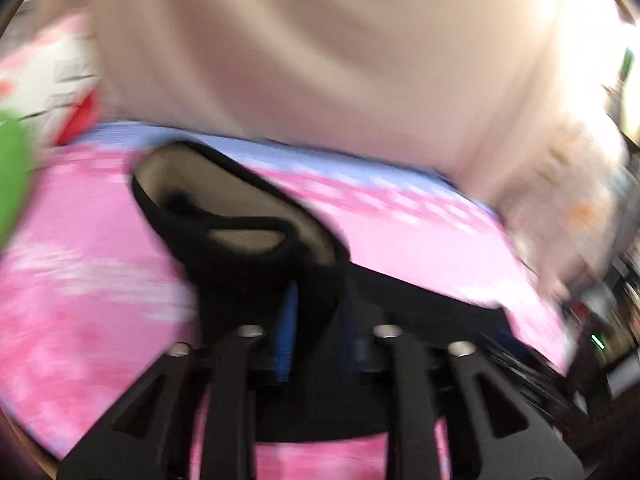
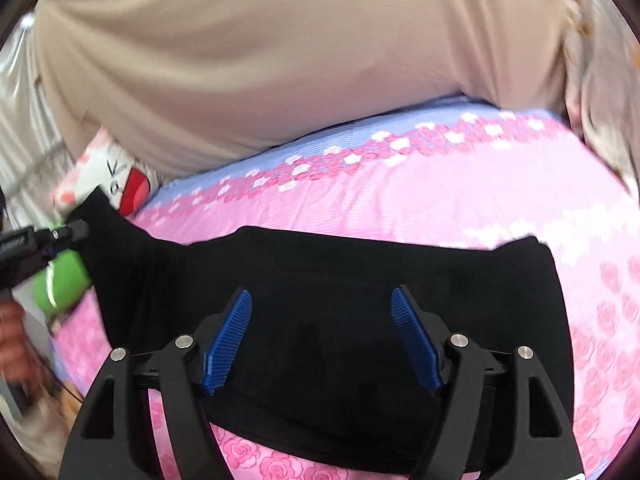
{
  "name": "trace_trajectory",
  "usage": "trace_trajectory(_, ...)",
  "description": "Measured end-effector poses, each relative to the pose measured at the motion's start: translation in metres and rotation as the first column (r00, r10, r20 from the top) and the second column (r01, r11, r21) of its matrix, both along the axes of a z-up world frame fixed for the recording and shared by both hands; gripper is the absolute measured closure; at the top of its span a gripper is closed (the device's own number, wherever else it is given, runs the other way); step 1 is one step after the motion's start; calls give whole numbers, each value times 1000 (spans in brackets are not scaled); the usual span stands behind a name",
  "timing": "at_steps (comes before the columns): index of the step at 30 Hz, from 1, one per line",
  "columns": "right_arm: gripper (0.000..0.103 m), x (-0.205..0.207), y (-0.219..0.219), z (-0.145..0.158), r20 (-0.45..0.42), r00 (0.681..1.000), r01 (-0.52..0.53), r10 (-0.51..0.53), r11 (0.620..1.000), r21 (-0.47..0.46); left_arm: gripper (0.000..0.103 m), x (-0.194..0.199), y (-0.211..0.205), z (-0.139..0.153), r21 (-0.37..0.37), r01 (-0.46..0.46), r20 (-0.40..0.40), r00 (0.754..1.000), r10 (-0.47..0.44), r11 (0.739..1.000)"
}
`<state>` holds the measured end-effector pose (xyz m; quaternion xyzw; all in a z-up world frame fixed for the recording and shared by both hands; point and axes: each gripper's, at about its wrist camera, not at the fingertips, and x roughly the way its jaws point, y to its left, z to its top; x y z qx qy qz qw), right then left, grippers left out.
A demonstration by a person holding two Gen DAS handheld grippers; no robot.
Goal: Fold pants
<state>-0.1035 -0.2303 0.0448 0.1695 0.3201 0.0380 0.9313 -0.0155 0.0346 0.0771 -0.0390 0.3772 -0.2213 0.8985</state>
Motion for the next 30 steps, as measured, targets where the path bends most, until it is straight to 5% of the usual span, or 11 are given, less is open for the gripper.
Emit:
trace_trajectory(2, 32, -1, -8, -7, -20, 1000, 18, -17, 1000, 18, 7, -5, -34, -20, 59, 65, -40, 997, -63, 996)
trace_trajectory(6, 32, -6, -16, -13, -54, 998, 16, -15, 1000, 19, 8, -29, -47, -44, 217, 24, 7, 1000, -26, 976)
trace_trajectory(11, 24, 14, 9, 2, -41, 995, -91, 91, 996, -1, 7, -43, 21, -25, 203, -132, 29, 991, 129, 970)
trace_trajectory(16, 17, 81, 72, 14, -41, 951, -306, 308, 951, 49, 6, -40, 93, -23, 235, -370, 70, 929, 364, 899)
trace_trajectory(21, 17, 149, 120, -35, -256, 914, -312, 314, 949, 48, 6, -39, 137, -40, 238, -428, 33, 901, 433, 872)
trace_trajectory(26, 15, 142, 159, -34, -238, 883, -376, 406, 913, 162, 6, -37, 152, -52, 251, -435, 26, 896, 443, 865)
trace_trajectory(27, 18, 140, 166, -32, -238, 890, -370, 389, 921, 120, 6, -35, 156, -54, 239, -436, 15, 895, 446, 868)
trace_trajectory(28, 40, 137, 181, -30, -243, 900, -367, 363, 930, 27, 6, -32, 158, -55, 229, -436, 7, 895, 446, 870)
trace_trajectory(29, 74, 135, 189, -29, -243, 908, -359, 342, 933, -26, 6, -31, 158, -54, 221, -435, 3, 895, 446, 873)
trace_trajectory(30, 73, 134, 194, -27, -247, 913, -347, 324, 936, -54, 6, -29, 159, -54, 207, -436, -4, 895, 446, 876)
